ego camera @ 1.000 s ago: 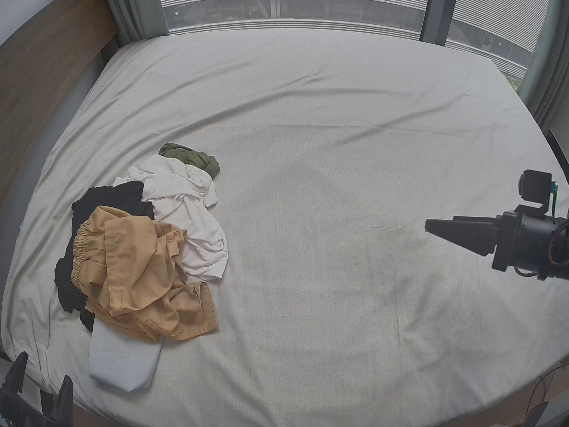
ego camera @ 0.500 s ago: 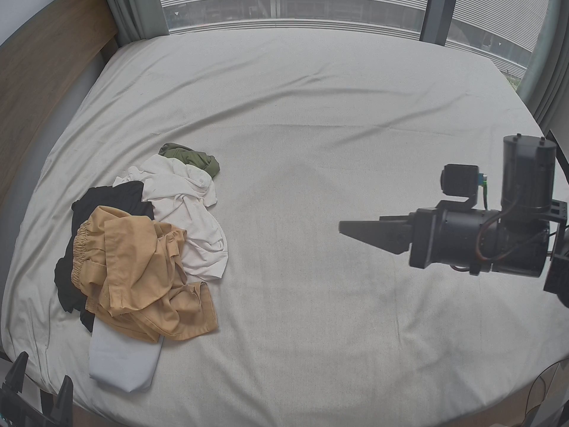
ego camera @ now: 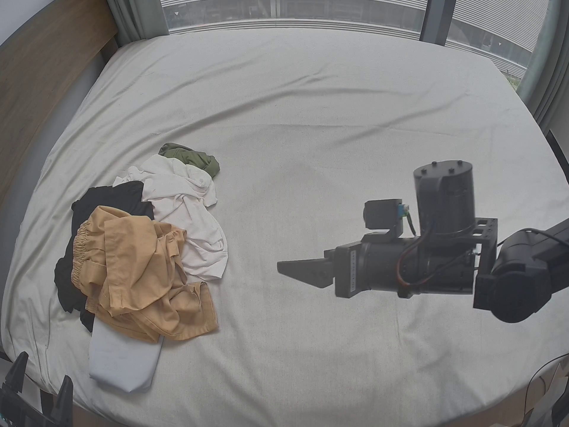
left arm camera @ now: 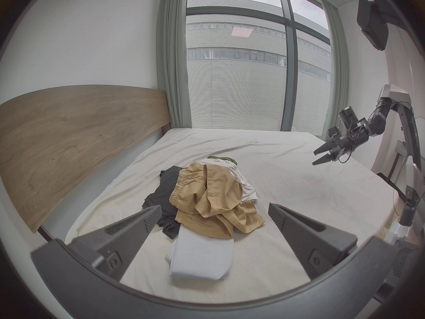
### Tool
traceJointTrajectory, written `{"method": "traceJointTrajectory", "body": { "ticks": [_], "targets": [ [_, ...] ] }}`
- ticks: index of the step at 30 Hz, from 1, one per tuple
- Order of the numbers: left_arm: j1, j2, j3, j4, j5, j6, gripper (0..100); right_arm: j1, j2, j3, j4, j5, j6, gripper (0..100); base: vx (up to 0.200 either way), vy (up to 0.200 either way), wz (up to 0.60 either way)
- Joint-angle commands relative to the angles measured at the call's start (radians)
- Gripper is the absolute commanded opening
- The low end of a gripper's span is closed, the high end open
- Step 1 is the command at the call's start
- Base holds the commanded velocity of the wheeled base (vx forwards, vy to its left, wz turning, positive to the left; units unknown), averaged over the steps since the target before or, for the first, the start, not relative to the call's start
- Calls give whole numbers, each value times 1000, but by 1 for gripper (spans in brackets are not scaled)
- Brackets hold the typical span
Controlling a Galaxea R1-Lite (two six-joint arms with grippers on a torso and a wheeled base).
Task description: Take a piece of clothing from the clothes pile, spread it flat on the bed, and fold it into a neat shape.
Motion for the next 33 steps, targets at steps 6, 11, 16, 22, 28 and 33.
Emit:
{"method": "traceJointTrajectory", "body": {
  "ticks": [6,11,16,22,28,33],
  "targets": [
    [1,-16,18,-1,0,-2,100,46,191,-104,0,1,21,100,0,0,0],
    [1,-16,18,-1,0,-4,100,67,245,-160,0,0,52,100,0,0,0],
    [1,-16,18,1,0,-2,100,75,286,-178,0,1,62,100,0,0,0],
    [1,-16,18,-1,0,-2,100,92,331,-206,0,1,69,100,0,0,0],
    [1,-16,18,-1,0,-4,100,119,403,-238,-1,1,82,100,0,0,0],
    [1,-16,18,-1,0,-4,100,135,452,-275,-1,1,85,100,0,0,0]
  ]
}}
